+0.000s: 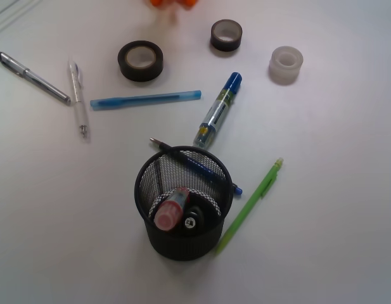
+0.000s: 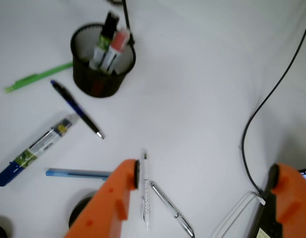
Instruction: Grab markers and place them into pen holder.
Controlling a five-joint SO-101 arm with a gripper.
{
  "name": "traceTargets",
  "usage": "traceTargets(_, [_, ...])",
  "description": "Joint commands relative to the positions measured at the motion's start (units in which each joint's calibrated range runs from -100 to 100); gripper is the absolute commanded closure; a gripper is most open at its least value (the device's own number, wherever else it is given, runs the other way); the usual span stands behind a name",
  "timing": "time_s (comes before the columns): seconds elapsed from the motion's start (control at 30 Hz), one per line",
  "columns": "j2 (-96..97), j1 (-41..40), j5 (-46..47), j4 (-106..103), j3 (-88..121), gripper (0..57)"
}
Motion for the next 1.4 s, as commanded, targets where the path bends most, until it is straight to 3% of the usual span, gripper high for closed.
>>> traceTargets(0.0, [-12.43, -0.88, 0.63, -13.79, 26.81, 27.7])
traceTargets(0.27, [-31.13, -12.1, 0.15, -62.44, 81.52, 27.1])
traceTargets(0.43, [-30.96, -17.18, -1.71, -68.82, 92.57, 27.1])
traceTargets(0.67, [-29.35, -20.62, 1.9, -56.22, 92.93, 27.1])
traceTargets(0.9, [-22.55, -19.8, -6.54, -48.96, 86.77, 27.1])
traceTargets(1.13, [-2.57, -18.15, -23.1, -53.95, 69.83, 27.1])
traceTargets(1.37, [8.82, -18.15, -34.48, -36.89, 58.15, 27.1])
